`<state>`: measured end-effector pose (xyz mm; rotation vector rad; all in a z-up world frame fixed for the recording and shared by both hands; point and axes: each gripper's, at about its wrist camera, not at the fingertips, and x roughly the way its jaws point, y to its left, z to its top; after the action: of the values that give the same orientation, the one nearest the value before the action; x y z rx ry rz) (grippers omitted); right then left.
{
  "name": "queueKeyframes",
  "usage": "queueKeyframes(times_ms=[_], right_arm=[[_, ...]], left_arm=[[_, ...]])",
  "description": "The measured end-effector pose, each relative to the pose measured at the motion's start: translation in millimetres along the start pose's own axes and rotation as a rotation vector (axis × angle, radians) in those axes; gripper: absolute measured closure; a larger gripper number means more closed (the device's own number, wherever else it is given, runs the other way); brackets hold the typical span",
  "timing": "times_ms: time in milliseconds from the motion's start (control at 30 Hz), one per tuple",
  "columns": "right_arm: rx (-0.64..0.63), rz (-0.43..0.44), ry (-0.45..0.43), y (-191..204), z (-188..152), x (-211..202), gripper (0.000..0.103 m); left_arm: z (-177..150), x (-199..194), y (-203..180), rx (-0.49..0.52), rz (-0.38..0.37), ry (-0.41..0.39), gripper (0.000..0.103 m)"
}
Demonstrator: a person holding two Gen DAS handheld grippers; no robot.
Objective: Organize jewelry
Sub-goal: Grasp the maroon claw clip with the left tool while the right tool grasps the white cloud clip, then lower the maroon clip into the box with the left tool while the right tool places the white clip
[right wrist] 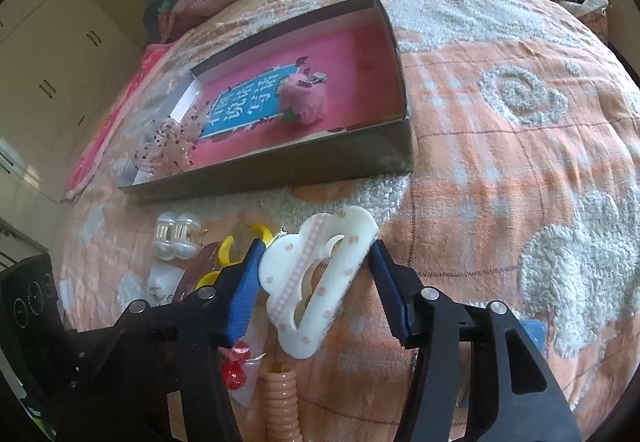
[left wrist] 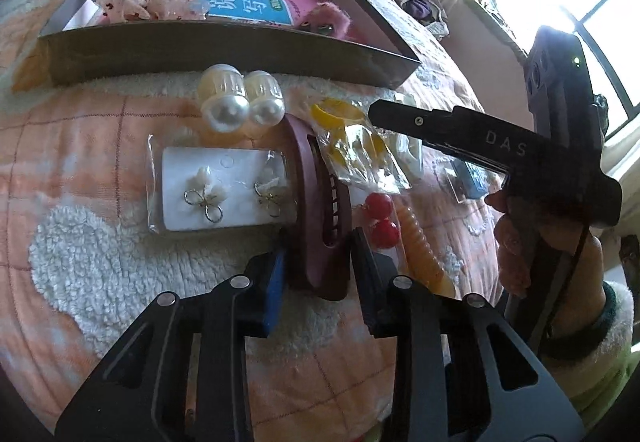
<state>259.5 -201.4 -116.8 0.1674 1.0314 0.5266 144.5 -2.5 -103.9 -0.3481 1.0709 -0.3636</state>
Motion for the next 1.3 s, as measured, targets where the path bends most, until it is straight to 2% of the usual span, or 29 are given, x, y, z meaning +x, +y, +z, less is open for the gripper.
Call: queueKeyframes(times_ms=[167, 367, 633, 867, 1300], right_arm=[[-0.035, -0.031, -0.056, 1, -7, -19, 0.057], [-0.009, -0.032, -0.112, -12, -17, -46, 0.058], [0.02, -0.032, -0.184, -22, -26, -79, 0.058], [-0.002, -0.013, -0.199, -11, -33, -94, 0.058], [-0.12, 0.044, -0.169, 43, -44, -92, 0.058]], left_arm=[[-8, -10, -4, 0.027, 0.002, -0.01, 0.082], [-20, -24, -5, 0.034, -0.006, -0.02, 0.082], [-25, -53, -5, 0.039, 0.026, -0.087, 0.082], [-24, -80, 1, 0.017, 0.036, -0.146, 0.082], [-12, -127, 36, -0.046, 0.14, -0.262, 0.082]])
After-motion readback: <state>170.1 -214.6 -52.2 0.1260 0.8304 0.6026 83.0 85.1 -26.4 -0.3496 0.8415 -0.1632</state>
